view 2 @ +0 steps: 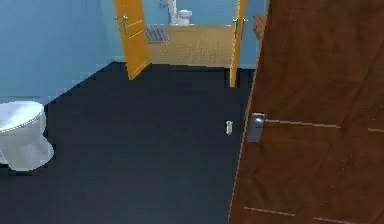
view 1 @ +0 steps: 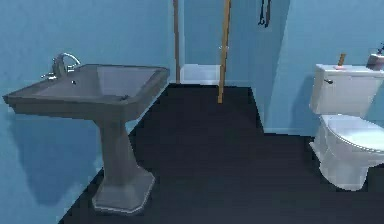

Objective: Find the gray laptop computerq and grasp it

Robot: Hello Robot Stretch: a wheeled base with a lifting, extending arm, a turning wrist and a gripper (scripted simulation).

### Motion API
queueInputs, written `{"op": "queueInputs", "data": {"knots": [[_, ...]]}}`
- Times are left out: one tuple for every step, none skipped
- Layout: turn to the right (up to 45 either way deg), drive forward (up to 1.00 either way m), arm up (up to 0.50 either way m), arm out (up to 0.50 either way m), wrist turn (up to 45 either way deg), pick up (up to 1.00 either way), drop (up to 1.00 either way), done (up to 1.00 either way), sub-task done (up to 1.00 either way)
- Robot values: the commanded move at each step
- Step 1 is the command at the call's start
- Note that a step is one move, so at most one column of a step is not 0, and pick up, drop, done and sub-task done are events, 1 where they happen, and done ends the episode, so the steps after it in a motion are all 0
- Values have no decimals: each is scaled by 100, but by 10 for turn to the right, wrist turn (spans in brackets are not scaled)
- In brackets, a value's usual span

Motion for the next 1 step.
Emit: {"op": "queueInputs", "data": {"knots": [[180,0,0,0,0,0,0,0,0]]}}
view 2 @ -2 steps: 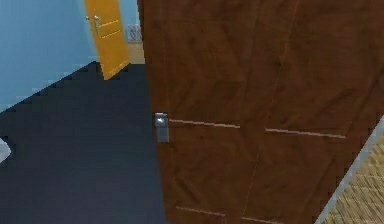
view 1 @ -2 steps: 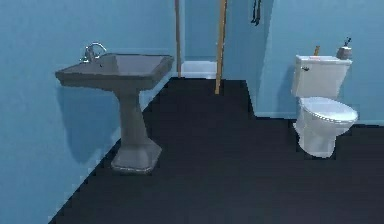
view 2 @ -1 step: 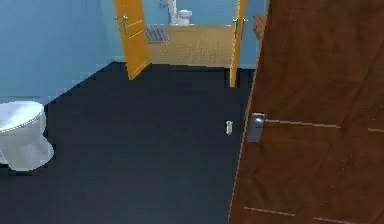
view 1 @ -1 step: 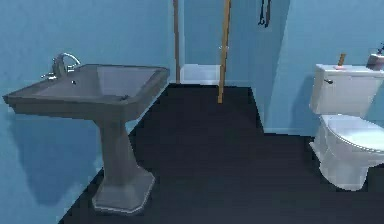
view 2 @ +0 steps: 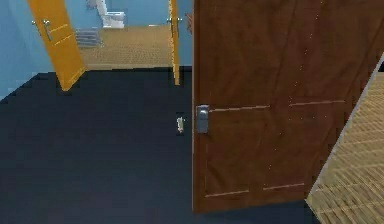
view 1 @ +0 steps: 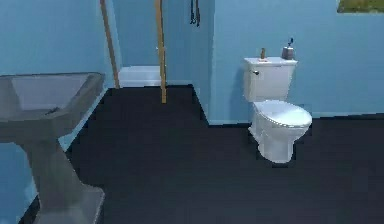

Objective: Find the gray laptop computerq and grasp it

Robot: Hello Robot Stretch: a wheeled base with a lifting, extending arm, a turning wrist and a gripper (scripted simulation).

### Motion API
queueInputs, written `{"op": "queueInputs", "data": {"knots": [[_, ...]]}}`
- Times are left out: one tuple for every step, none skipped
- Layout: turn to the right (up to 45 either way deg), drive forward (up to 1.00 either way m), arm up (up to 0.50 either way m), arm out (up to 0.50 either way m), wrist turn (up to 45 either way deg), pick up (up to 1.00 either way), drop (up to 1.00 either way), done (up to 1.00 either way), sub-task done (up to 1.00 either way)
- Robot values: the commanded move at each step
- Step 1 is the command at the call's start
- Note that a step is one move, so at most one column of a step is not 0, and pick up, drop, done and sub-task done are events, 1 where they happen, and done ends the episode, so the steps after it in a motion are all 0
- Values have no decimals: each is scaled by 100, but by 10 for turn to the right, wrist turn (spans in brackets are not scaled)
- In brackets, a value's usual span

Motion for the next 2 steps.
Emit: {"op": "queueInputs", "data": {"knots": [[0,100,0,0,0,0,0,0,0],[60,0,0,0,0,0,0,0,0]]}}
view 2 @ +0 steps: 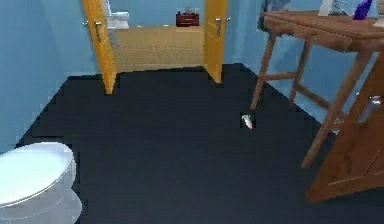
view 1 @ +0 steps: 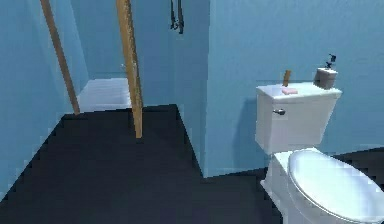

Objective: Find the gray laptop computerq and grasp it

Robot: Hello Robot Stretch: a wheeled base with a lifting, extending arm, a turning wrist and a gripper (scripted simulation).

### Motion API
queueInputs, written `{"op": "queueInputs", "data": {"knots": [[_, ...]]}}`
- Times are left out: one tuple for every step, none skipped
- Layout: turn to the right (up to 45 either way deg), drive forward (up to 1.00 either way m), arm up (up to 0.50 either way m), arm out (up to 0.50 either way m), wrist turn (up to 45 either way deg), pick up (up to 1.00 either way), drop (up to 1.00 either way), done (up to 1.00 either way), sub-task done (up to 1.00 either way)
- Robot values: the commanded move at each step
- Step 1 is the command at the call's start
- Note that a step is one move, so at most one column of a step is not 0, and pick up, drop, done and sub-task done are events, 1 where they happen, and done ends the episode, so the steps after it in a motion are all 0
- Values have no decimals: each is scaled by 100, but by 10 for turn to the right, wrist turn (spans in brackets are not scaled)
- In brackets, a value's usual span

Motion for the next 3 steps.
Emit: {"op": "queueInputs", "data": {"knots": [[0,70,0,0,0,0,0,0,0],[-450,0,0,0,0,0,0,0,0],[-90,0,0,0,0,0,0,0,0]]}}
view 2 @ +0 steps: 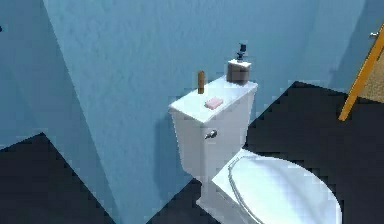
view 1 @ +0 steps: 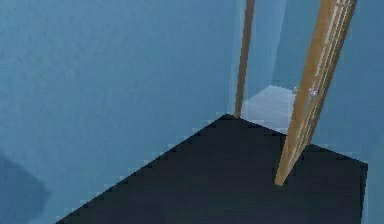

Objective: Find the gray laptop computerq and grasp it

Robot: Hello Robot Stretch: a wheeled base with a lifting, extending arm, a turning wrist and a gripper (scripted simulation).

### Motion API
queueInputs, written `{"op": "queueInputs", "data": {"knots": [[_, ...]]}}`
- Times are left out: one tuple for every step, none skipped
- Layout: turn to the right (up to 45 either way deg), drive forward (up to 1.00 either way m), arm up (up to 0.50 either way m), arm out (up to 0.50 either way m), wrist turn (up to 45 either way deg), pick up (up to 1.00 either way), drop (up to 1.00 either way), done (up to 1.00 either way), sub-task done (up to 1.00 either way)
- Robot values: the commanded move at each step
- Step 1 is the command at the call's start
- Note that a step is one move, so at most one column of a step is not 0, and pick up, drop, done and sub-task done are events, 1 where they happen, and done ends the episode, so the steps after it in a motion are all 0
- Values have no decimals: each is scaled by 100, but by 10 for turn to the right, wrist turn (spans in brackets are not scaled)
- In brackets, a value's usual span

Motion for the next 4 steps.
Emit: {"op": "queueInputs", "data": {"knots": [[0,40,0,0,0,0,0,0,0],[150,0,0,0,0,0,0,0,0],[0,100,0,0,0,0,0,0,0],[150,0,0,0,0,0,0,0,0]]}}
